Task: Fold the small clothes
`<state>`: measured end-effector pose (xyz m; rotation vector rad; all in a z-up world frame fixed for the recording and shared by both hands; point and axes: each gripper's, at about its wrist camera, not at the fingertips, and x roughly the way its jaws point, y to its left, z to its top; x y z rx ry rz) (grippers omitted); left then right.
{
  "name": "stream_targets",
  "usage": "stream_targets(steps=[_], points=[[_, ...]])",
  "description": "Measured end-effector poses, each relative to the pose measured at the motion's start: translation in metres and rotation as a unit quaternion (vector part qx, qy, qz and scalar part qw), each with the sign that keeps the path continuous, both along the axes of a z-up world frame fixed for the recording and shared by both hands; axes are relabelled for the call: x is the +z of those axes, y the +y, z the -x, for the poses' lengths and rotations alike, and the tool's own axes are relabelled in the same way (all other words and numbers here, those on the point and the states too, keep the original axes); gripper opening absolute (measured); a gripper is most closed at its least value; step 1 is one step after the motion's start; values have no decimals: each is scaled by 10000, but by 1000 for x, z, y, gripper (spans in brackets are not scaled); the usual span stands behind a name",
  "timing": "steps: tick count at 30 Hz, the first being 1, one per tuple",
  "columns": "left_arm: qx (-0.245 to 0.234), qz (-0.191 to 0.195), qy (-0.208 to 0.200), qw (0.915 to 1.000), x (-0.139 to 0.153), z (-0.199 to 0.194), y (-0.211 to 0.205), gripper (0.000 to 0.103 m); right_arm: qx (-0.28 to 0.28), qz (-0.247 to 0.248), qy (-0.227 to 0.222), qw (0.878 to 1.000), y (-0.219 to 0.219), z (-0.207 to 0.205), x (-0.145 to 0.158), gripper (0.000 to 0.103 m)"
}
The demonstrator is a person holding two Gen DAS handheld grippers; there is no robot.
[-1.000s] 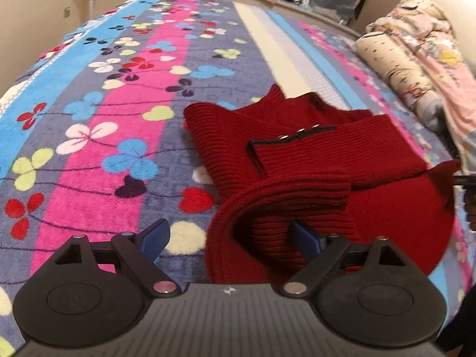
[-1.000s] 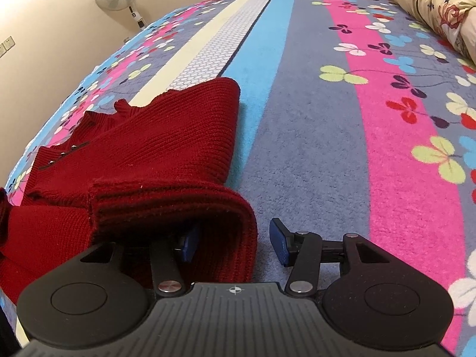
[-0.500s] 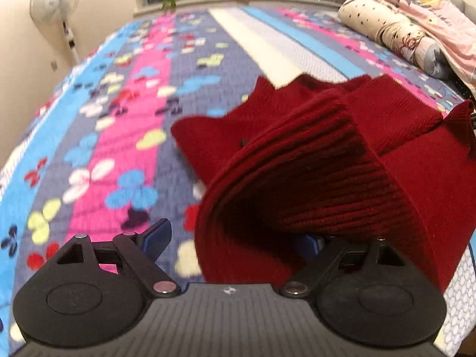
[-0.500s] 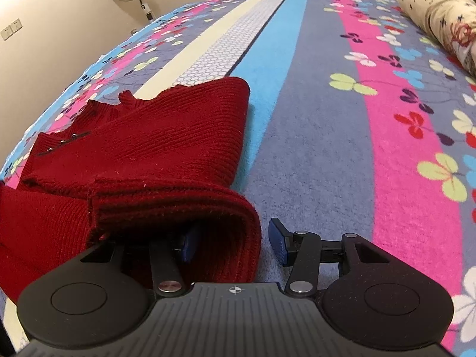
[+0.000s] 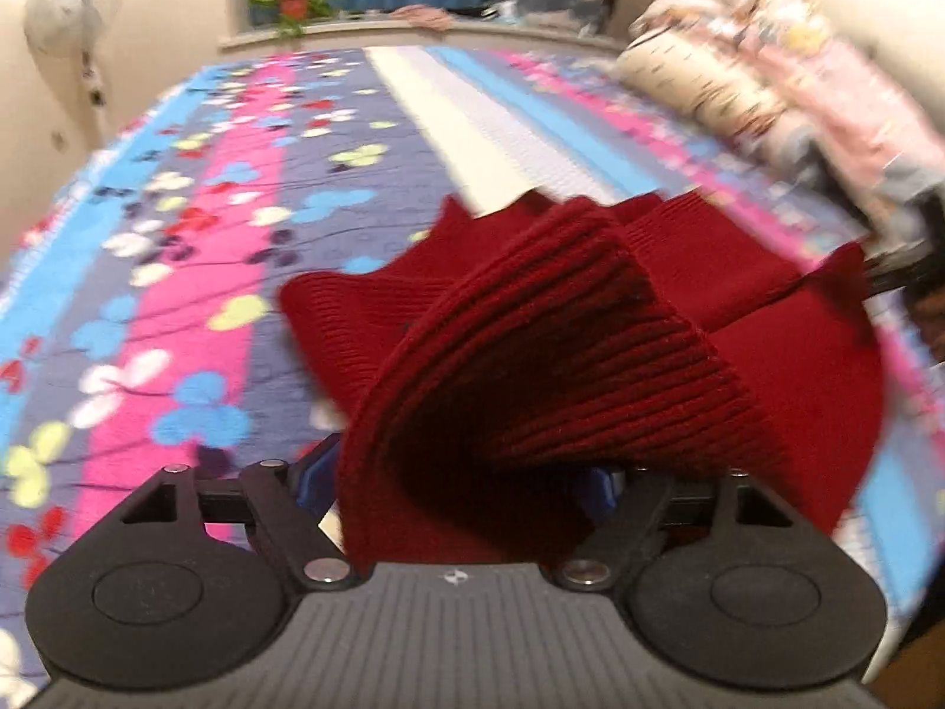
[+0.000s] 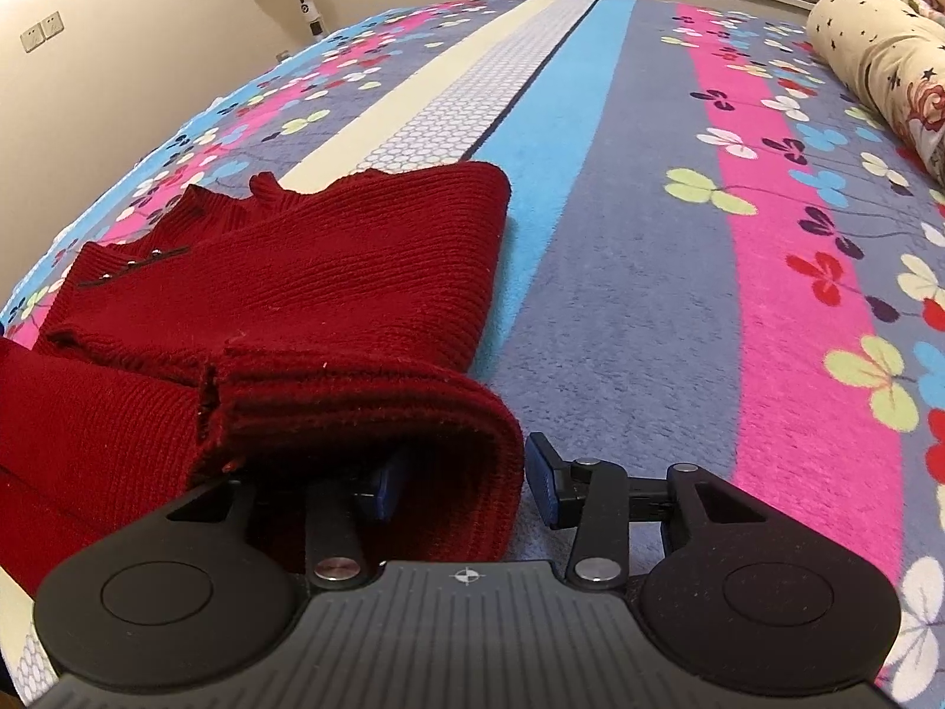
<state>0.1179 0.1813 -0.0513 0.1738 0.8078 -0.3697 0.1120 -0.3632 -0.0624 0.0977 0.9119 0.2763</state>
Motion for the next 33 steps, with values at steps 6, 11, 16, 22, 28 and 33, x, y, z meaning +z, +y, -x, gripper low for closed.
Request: stream_targets(steps=[6, 11, 16, 22, 28, 33], points=[[125, -409, -332, 9985, -8, -6, -19, 82, 54, -16, -23, 10000, 2, 2, 0, 34], [-273, -450, -422, 9977, -8, -4, -27, 34, 141, -44, -127, 9998, 0, 7, 9, 13], [-326, 105, -545, 9979, 6, -1, -9, 25, 273, -493, -688, 9960, -11, 23, 46, 12], [160, 980, -902, 9910, 30, -5, 25, 24, 432, -1084, -1602, 9802, -26, 35, 84, 12], [1791, 1641, 545, 9685, -6, -54, 59, 23, -602, -1526, -1521, 9747, -23, -12, 63, 11], [1907, 1495, 818, 9667, -10, -61, 53, 22, -1429, -1294, 313, 9807, -20, -62, -10, 12]])
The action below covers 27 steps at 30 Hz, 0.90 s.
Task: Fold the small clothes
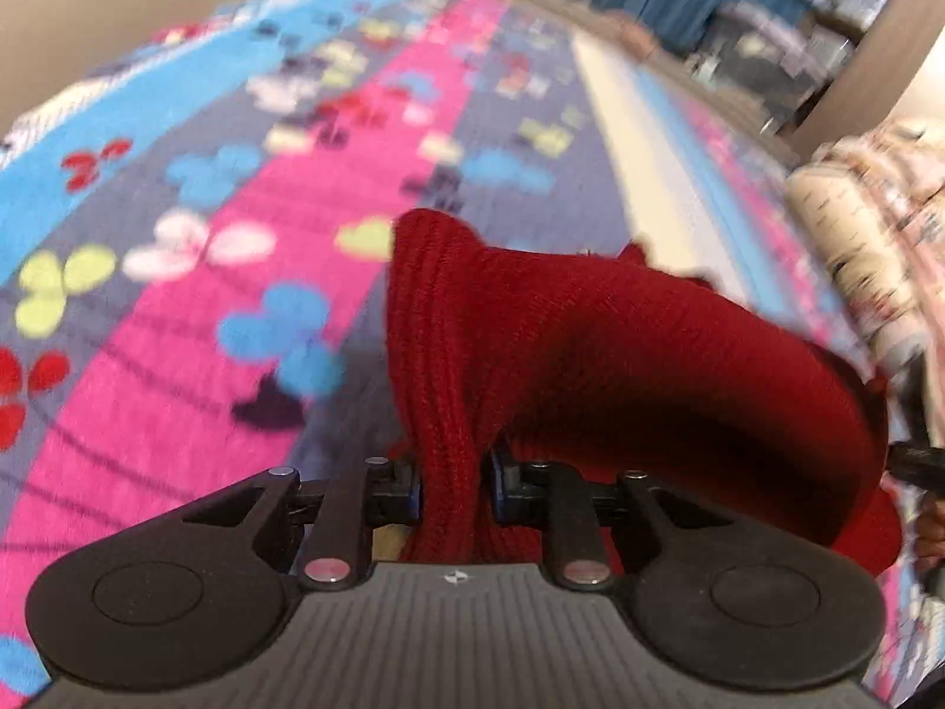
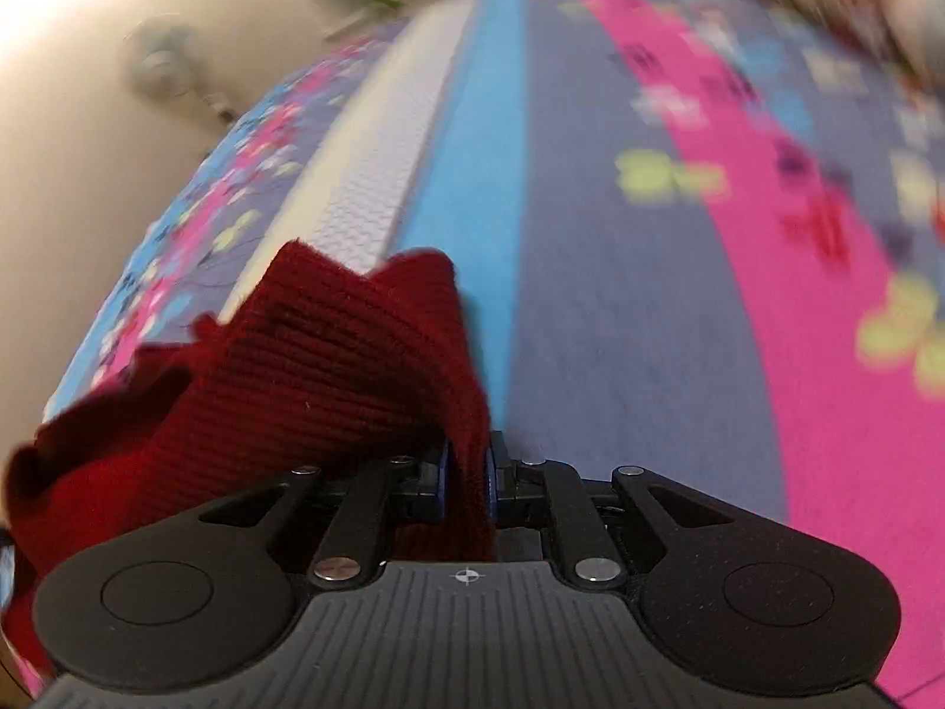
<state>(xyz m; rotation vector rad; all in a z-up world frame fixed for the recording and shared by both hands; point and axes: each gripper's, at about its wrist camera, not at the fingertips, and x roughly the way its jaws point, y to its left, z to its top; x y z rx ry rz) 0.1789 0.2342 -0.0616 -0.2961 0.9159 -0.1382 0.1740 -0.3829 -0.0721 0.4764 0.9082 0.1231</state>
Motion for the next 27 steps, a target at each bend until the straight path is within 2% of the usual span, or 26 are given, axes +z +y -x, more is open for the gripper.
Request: stream_targets(steps=[2, 4, 6, 7, 9, 10, 11, 12, 14, 15, 16, 18, 19, 20, 23, 24, 25, 26, 27], points=[[44, 47, -22, 10000, 2, 1, 4, 21, -2, -42, -119, 9999, -2, -4, 8, 12], [153, 203, -347, 9991, 10, 5, 11, 16, 46, -59, -470, 9989, -1, -3, 20, 11], [266, 692, -817, 9939, 21, 9, 24, 16, -14, -554, -1034, 9931, -11, 0, 34, 11], [400, 854, -806, 9923, 19, 7, 29, 16, -53, -804, -1189, 9896, -15, 0, 38, 11], [666, 632, -46, 9958, -3, -5, 30, 16, -236, -834, -952, 9917, -22, -5, 31, 11], [650, 467, 376, 9961, -15, -12, 25, 17, -286, -681, -604, 9954, -21, -11, 21, 11], [581, 384, 444, 9966, -17, -13, 20, 17, -310, -581, -167, 9977, -18, -18, 6, 11], [506, 289, 312, 9978, -13, -13, 16, 17, -354, -528, 138, 9979, -17, -20, -6, 11], [407, 303, 126, 9986, -5, -10, 13, 19, -447, -604, 199, 9970, -18, -21, -12, 12], [372, 342, 64, 9987, -2, -9, 12, 22, -411, -581, 120, 9974, -18, -21, -7, 14], [325, 319, -8, 9990, -1, -8, 11, 30, -319, -526, -7, 9981, -17, -21, -3, 18], [293, 170, -194, 9992, 3, -7, 9, 42, -111, -329, -246, 9991, -14, -21, 4, 31], [284, 122, -294, 9991, 5, -7, 9, 49, -42, -265, -353, 9990, -13, -21, 6, 41], [273, 112, -398, 9988, 6, -8, 10, 51, 18, -215, -474, 9986, -11, -21, 7, 47], [246, 102, -597, 9979, 10, -9, 11, 54, 124, -133, -736, 9971, -9, -19, 10, 47], [205, 68, -616, 9979, 8, -9, 14, 50, 187, -107, -842, 9962, -7, -17, 12, 47], [131, 31, -651, 9978, 8, -13, 14, 23, 263, -39, -986, 9948, -4, -16, 14, 46], [41, -47, -729, 9973, 10, -14, 13, 14, 376, 111, -1184, 9922, 0, -14, 18, 40], [-30, -107, -891, 9960, 13, -13, 12, 14, 553, 291, -1454, 9874, 5, -11, 24, 32]])
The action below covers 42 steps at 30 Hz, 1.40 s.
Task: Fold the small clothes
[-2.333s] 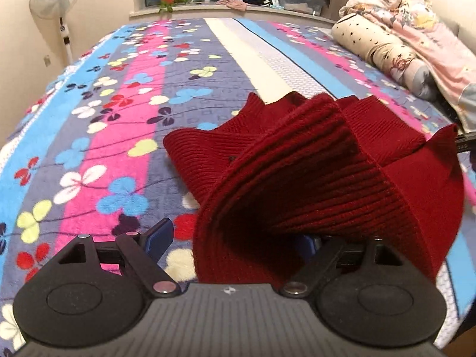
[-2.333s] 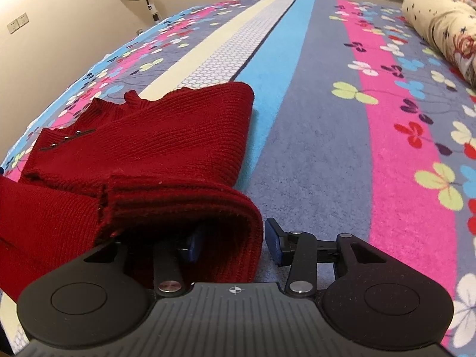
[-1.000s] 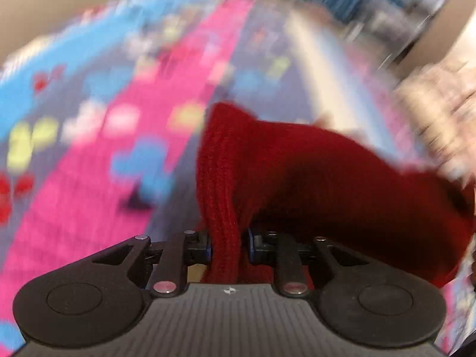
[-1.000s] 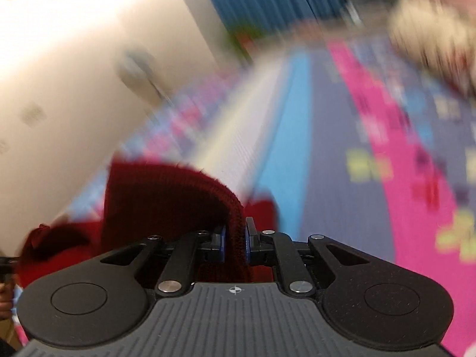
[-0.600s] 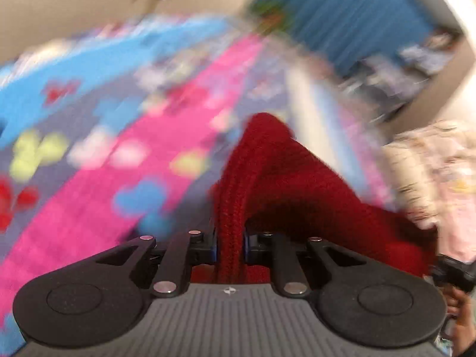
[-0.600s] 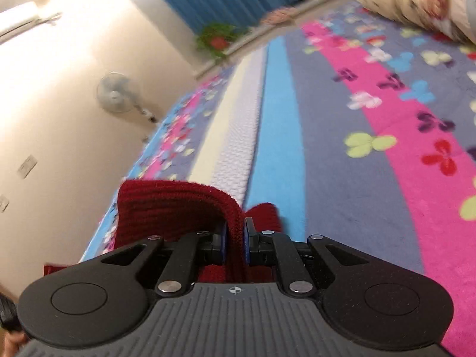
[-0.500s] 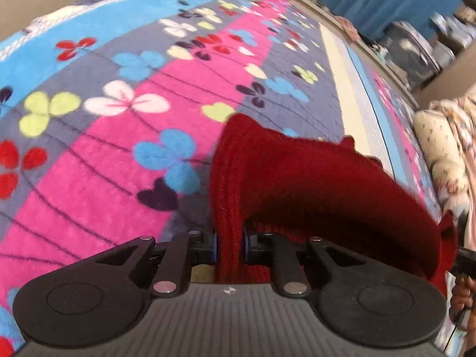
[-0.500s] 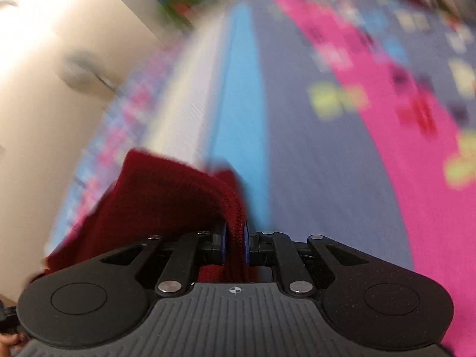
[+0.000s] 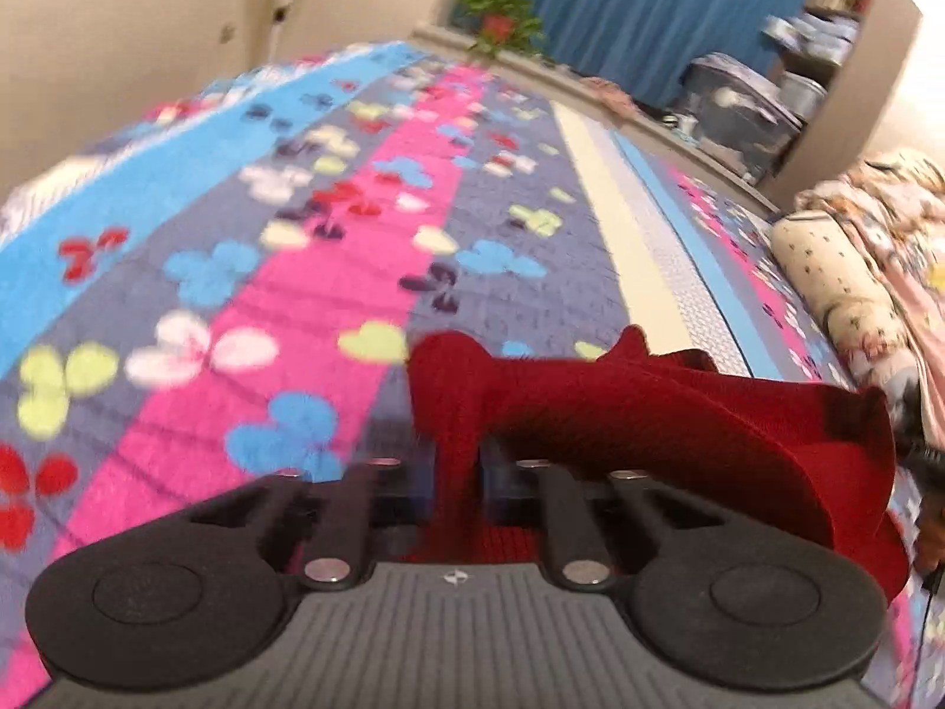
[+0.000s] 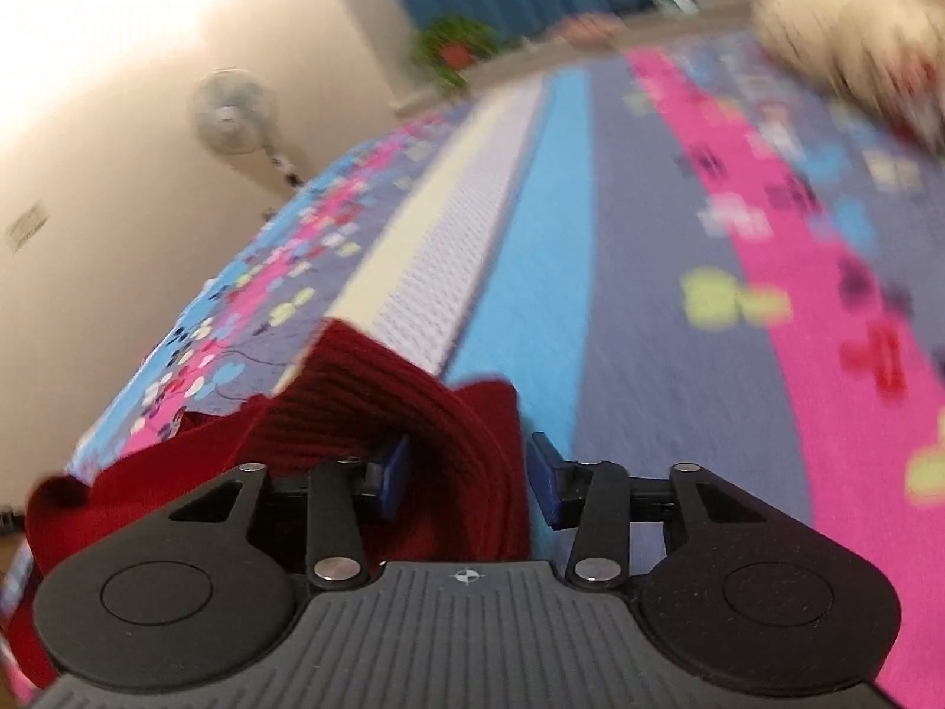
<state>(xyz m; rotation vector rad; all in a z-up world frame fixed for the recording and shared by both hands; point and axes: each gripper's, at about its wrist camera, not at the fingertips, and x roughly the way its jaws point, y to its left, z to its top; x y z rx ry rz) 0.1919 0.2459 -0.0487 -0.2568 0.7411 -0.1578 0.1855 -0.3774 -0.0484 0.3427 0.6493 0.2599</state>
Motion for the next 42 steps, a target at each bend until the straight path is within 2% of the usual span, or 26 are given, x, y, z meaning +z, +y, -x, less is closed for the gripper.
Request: stream_targets(steps=[2, 3, 5, 6, 7, 8, 10, 11, 13, 15, 18, 20, 22, 23, 25, 27, 30, 32, 34, 35, 36, 37, 38, 39, 42], points=[[-56, 7, -421, 9991, 10, 3, 2, 12, 322, 104, -447, 9984, 6, 4, 10, 8], [90, 89, -630, 9979, 14, 5, 7, 11, 338, 46, -607, 9976, 6, 5, 14, 8], [717, 625, -894, 9914, 20, 8, 30, 8, -87, -192, -718, 9972, -5, 0, 17, 5], [959, 733, -860, 9890, 19, 7, 37, 7, -375, -406, -586, 9967, -14, -3, 15, 5], [1110, 617, -682, 9896, 14, 3, 37, 7, -657, -585, -379, 9954, -22, -8, 10, 5], [1090, 297, -393, 9928, 8, -3, 31, 7, -879, -568, -121, 9944, -26, -12, 3, 5], [945, -213, -107, 9952, 1, -10, 16, 7, -961, -41, 376, 9947, -19, -22, -11, 5], [933, -297, -133, 9951, 1, -10, 13, 7, -1017, 45, 633, 9928, -17, -26, -19, 5], [991, -181, -131, 9948, 2, -11, 15, 7, -1191, -215, 886, 9887, -22, -30, -27, 5], [989, -210, 38, 9949, -1, -12, 16, 8, -1223, -257, 948, 9876, -22, -32, -28, 5], [974, -165, 150, 9950, -2, -7, 20, 11, -1312, -103, 846, 9877, -20, -29, -20, 8], [1093, 33, 137, 9939, 0, -1, 28, 21, -1409, -20, 774, 9870, -20, -18, -10, 14], [1219, 369, 188, 9917, 4, 12, 34, 49, -1418, -313, 842, 9858, -24, -4, -2, 24], [1217, 518, 316, 9907, 4, 19, 35, 53, -1361, -413, 894, 9858, -27, 5, 2, 34], [993, 554, 815, 9902, 1, 31, 27, 56, -1208, -407, 1083, 9859, -26, 19, 8, 49], [715, 518, 1264, 9880, -5, 50, 16, 60, -1086, -420, 1270, 9851, -22, 35, 14, 51], [486, 515, 1453, 9869, -9, 82, 3, 66, -710, -521, 1573, 9836, -8, 61, 13, 52], [460, 470, 1440, 9874, -11, 101, -4, 68, -482, -310, 1715, 9835, 7, 75, 8, 52], [405, 422, 1394, 9885, -14, 111, -9, 66, -342, -17, 1847, 9822, 20, 84, -1, 51], [325, 413, 1352, 9894, -14, 114, -11, 61, -334, 74, 1876, 9816, 25, 88, -2, 41], [197, 421, 1282, 9907, -14, 116, -12, 35, -373, 117, 1837, 9822, 29, 92, 0, 29], [111, 334, 1139, 9929, -10, 120, -14, 23, -448, 150, 1761, 9832, 30, 96, 5, 20], [84, 237, 978, 9949, -2, 125, -13, 22, -529, 178, 1643, 9848, 30, 101, 12, 14], [60, 225, 808, 9965, 8, 132, -11, 20, -584, 132, 1511, 9867, 29, 107, 20, 13], [112, 509, 125, 9986, 47, 164, 4, 18, -771, -310, 1063, 9909, 15, 131, 52, 11]])
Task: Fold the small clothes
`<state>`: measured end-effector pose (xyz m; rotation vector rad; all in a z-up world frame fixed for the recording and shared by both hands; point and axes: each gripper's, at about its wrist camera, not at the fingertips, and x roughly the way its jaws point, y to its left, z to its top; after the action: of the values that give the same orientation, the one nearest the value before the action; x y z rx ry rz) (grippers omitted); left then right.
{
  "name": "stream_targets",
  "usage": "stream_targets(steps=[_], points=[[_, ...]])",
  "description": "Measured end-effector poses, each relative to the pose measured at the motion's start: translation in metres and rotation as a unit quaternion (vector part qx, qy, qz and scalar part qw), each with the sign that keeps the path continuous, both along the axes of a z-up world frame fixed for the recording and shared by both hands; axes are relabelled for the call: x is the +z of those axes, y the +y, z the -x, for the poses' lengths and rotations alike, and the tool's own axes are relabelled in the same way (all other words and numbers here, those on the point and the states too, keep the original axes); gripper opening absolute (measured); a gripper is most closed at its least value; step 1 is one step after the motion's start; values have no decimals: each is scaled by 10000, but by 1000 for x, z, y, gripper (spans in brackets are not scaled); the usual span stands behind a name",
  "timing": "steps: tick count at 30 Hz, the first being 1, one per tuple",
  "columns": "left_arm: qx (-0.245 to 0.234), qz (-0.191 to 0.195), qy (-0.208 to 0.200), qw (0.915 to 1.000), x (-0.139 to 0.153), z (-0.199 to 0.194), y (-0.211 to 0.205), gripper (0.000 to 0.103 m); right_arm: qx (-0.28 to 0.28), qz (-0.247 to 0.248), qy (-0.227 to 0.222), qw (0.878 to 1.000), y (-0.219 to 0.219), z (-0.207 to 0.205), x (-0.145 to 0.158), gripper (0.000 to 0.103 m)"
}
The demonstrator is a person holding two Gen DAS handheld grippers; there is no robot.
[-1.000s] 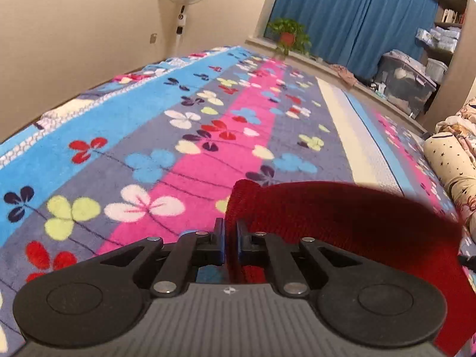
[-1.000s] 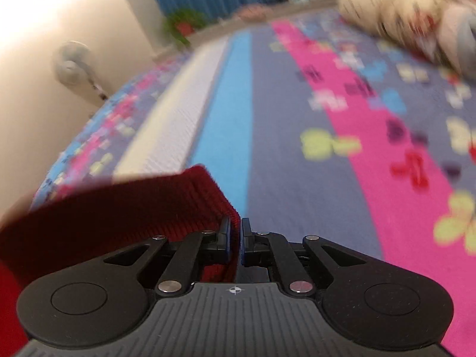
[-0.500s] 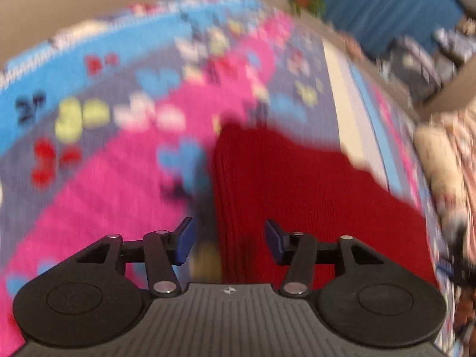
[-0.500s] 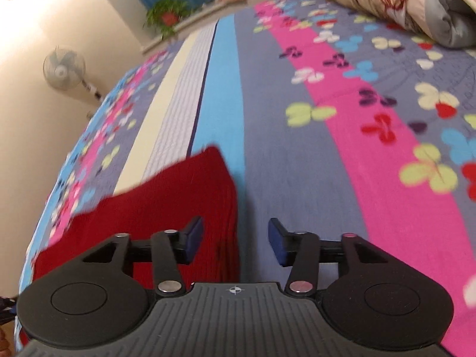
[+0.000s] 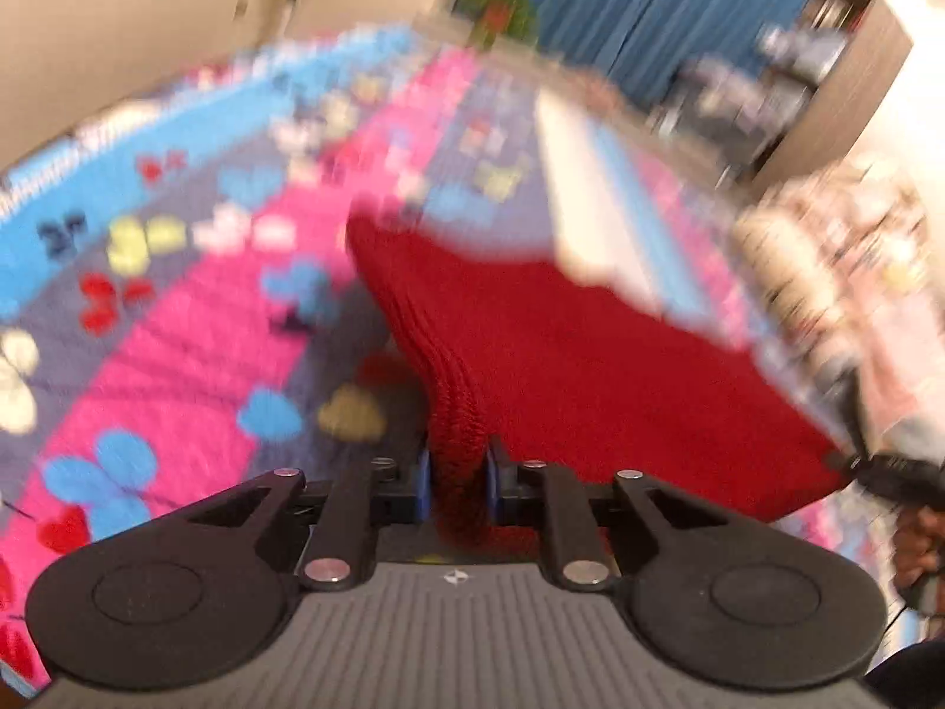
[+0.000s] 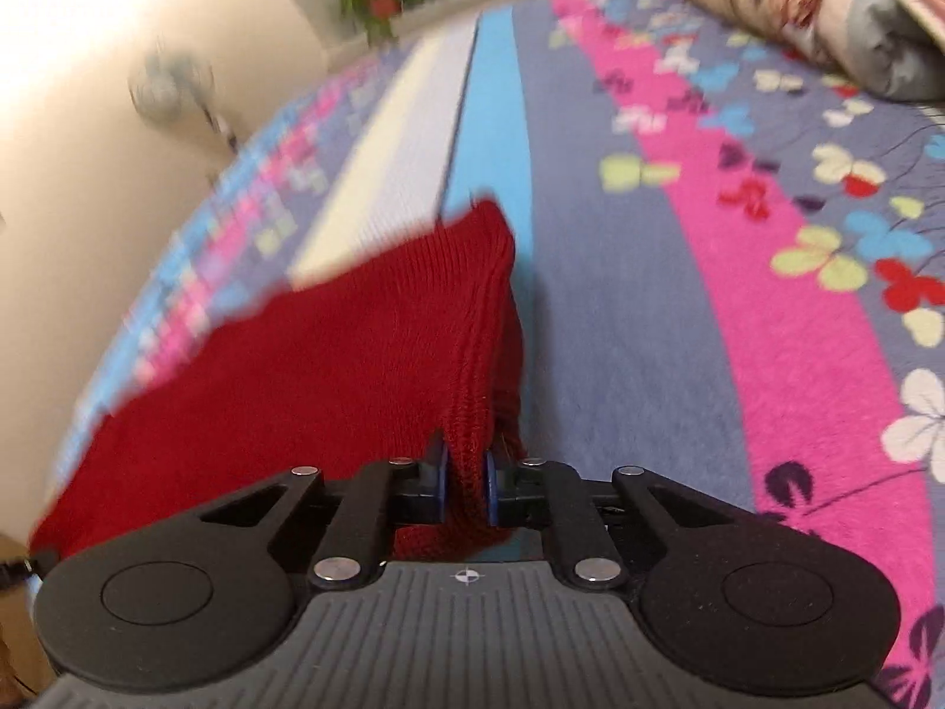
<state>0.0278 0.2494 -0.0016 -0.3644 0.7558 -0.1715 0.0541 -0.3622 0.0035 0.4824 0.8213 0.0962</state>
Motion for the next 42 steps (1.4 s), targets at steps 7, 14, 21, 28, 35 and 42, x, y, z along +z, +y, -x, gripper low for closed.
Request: stream_targets(steps=[7, 14, 21, 28, 35, 42], points=[[407, -23, 759, 9963, -25, 44, 15, 20, -211, -140, 226, 9994, -13, 52, 12, 13], [622, -304, 228, 9973, -16, 58, 9, 26, -966, 710, 591, 9910, -32, 74, -22, 14], [-264, -984, 498, 9935, -34, 35, -45, 29, 419, 855, -121, 9954, 10, 71, -17, 16], [-219, -1335, 774, 9878, -47, 30, -53, 35, 424, 1468, 958, 9836, 18, 44, -47, 40], [-340, -1605, 980, 9816, -56, 24, -56, 49, 599, 1812, 1127, 9751, 33, 39, -58, 40], [33, -1553, 776, 9848, -46, 27, -45, 58, 656, 2220, 588, 9710, 48, 45, -45, 40]])
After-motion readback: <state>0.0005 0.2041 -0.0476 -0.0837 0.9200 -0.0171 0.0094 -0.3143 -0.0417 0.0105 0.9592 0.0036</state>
